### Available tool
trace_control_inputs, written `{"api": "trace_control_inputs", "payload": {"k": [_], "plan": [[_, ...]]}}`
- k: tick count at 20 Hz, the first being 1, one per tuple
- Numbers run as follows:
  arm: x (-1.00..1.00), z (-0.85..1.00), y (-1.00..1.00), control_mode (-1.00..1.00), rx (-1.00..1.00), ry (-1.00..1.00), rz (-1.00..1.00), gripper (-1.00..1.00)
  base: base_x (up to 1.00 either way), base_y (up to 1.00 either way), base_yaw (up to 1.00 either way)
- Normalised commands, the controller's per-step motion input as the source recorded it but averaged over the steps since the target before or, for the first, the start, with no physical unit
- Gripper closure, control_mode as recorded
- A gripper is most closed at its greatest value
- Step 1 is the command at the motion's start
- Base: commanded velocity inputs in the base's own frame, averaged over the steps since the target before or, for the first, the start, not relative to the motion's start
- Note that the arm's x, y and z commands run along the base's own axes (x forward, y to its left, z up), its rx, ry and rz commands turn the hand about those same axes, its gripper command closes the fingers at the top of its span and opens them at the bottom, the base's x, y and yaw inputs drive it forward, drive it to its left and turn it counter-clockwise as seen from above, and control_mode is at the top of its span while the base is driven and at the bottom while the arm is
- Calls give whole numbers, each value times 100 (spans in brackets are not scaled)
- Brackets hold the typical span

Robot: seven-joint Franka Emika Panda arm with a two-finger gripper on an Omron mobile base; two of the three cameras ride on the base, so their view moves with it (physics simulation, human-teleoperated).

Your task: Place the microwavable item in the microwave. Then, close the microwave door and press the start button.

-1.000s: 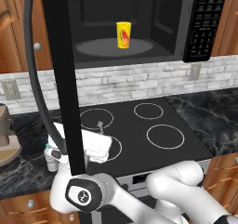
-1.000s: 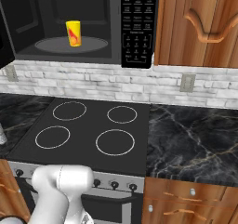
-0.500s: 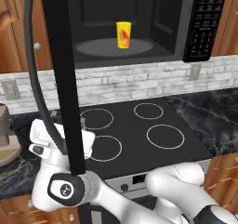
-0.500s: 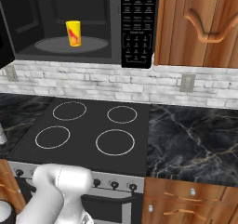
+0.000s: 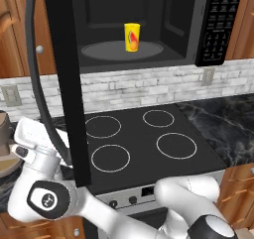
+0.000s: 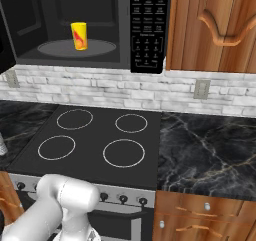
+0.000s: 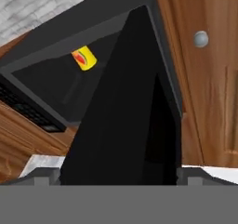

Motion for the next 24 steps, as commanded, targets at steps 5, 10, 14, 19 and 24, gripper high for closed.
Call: {"api": "trace_control_inputs", "payload": {"k": [5,10,14,19,24], "plan": [[-50,33,-96,-100,31,0,0,-100,0,0,0],[-36,34,-100,-100,38,0,1,-100,0,0,0],[-5,27,-100,-100,41,0,5,-100,0,0,0],[0,16,-100,-100,39,0,9,-100,0,0,0],[10,8,-100,-100,32,1,14,-100,0,0,0]]}}
